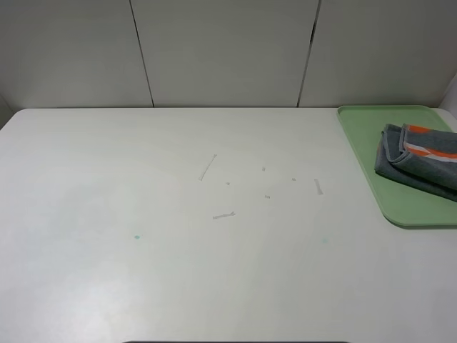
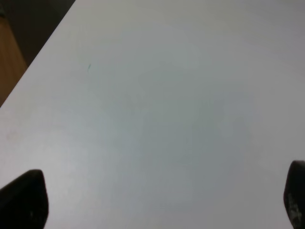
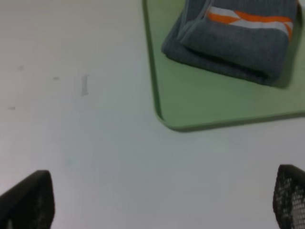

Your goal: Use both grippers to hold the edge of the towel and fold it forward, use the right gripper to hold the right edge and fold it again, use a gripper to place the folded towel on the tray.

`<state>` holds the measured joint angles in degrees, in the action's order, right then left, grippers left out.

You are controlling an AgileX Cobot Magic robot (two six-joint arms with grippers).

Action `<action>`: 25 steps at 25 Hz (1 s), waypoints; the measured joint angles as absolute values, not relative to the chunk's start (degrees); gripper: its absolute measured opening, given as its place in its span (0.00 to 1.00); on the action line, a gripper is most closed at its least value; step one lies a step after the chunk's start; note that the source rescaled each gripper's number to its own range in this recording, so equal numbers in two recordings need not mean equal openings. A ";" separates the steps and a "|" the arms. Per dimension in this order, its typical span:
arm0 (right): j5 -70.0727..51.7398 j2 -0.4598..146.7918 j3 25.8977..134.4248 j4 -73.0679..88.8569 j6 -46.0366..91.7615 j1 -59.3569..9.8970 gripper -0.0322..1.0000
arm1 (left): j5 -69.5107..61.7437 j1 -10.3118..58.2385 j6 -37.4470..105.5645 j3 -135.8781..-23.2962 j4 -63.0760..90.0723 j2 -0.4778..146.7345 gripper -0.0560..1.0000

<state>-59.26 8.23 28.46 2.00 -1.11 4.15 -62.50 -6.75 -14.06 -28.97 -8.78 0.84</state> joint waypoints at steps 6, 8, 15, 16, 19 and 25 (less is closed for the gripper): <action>-59.02 5.20 28.40 -4.39 -8.29 -1.84 1.00 | -62.50 -6.75 -14.06 -28.97 -8.78 0.84 1.00; -59.02 2.69 28.34 -4.66 -8.81 -1.94 1.00 | -62.50 -6.75 -14.06 -28.97 -8.78 0.84 1.00; -59.00 -0.32 28.34 -5.08 -8.86 -1.64 1.00 | -62.50 -6.75 -14.06 -28.97 -8.78 0.84 1.00; -59.00 -0.32 28.34 -5.08 -8.86 -1.64 1.00 | -62.50 -6.75 -14.06 -28.97 -8.78 0.84 1.00; -59.00 -0.32 28.34 -5.08 -8.86 -1.64 1.00 | -62.50 -6.75 -14.06 -28.97 -8.78 0.84 1.00; -59.00 -0.32 28.34 -5.08 -8.86 -1.64 1.00 | -62.50 -6.75 -14.06 -28.97 -8.78 0.84 1.00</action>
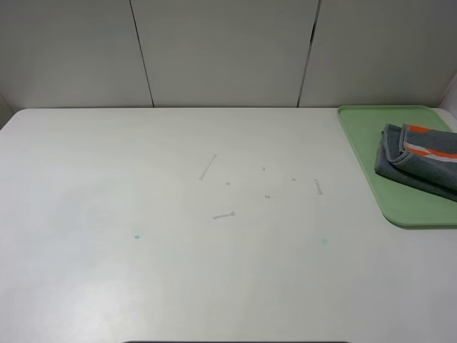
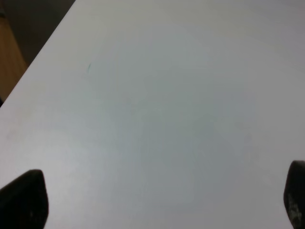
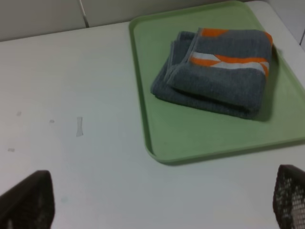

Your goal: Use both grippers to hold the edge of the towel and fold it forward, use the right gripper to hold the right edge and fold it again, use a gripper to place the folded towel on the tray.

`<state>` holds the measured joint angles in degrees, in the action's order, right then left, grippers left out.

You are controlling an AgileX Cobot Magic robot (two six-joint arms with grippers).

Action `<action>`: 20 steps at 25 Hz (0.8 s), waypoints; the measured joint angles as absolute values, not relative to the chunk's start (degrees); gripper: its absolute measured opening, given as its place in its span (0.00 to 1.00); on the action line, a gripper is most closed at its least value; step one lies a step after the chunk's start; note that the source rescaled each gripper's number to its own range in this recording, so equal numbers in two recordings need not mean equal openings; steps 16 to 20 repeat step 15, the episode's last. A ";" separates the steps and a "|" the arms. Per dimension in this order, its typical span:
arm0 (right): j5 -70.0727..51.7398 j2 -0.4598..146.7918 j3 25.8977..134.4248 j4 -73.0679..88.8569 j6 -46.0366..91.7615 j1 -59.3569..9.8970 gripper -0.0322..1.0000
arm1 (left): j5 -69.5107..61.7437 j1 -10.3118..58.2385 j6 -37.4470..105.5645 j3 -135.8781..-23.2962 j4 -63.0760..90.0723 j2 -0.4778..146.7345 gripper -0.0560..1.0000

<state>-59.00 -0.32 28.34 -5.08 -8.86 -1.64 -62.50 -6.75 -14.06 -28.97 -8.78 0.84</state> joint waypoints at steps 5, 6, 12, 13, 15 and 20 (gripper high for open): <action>-59.00 -0.32 28.34 -5.08 -8.86 -1.64 1.00 | -62.50 -6.75 -14.06 -28.97 -8.78 0.84 1.00; -59.00 -0.32 28.34 -5.08 -8.86 -1.64 1.00 | -62.50 -6.75 -14.06 -28.97 -8.78 0.84 1.00; -59.00 -0.32 28.34 -5.08 -8.86 -1.64 1.00 | -62.50 -6.75 -14.06 -28.97 -8.78 0.84 1.00; -59.00 -0.32 28.34 -5.08 -8.86 -1.64 1.00 | -62.50 -6.75 -14.06 -28.97 -8.78 0.84 1.00; -59.00 -0.32 28.34 -5.08 -8.86 -1.64 1.00 | -62.50 -6.75 -14.06 -28.97 -8.78 0.84 1.00; -59.00 -0.32 28.34 -5.08 -8.86 -1.64 1.00 | -62.50 -6.75 -14.06 -28.97 -8.78 0.84 1.00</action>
